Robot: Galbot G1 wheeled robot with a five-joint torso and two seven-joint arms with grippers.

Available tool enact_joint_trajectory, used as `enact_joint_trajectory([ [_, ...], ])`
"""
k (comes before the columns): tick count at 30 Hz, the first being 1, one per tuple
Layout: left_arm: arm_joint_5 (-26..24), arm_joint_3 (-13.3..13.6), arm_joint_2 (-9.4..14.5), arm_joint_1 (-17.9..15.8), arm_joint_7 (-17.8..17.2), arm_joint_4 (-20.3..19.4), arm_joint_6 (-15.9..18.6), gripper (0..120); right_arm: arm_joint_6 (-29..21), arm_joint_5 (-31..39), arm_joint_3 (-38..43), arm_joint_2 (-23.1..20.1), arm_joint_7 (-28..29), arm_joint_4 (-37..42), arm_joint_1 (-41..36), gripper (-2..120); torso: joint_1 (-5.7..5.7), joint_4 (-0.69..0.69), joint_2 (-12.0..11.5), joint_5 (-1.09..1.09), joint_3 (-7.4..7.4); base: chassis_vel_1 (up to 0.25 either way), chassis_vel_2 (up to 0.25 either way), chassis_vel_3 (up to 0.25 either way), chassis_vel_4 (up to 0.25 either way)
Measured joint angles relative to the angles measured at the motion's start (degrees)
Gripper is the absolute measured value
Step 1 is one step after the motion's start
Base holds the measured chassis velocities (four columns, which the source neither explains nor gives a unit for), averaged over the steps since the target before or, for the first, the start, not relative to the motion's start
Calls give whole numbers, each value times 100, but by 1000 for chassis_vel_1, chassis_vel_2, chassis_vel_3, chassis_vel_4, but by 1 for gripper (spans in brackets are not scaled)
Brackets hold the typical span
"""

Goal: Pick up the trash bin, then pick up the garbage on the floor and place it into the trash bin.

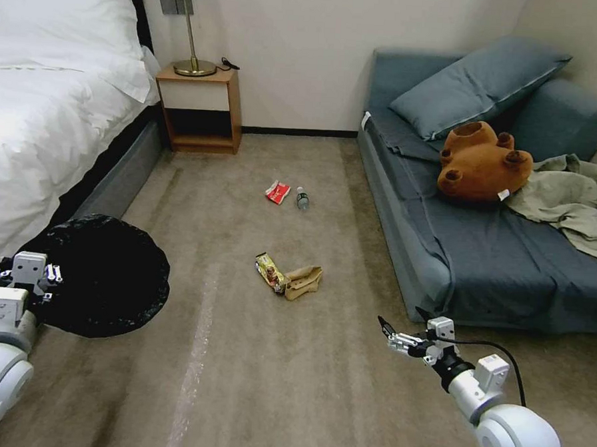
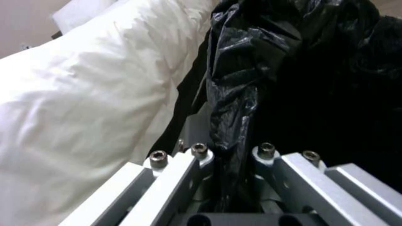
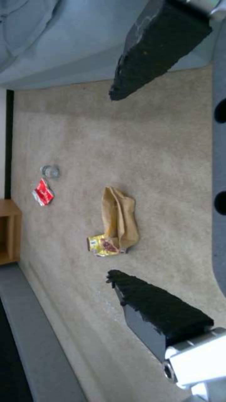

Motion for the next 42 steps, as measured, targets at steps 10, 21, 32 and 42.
enact_joint_trajectory([
  [10,7,-21,-14,-9,10,53,-43,5,-90,17,-127,-57,0,29,175,100,0,0,0,0,0,-78,71,79,-79],
  [21,33,-29,-54,3,16,74,-57,5,-125,34,-292,-60,13,-44,341,100,0,0,0,0,0,-97,108,95,-104],
  [32,40,-10,-55,-32,24,124,-68,5,-140,31,-386,-77,13,-94,445,100,0,0,0,-1,0,-99,92,95,-96],
  [42,40,-6,-41,-43,39,194,-85,5,-145,27,-505,-73,14,-202,541,100,0,0,0,0,0,-94,96,100,-100],
])
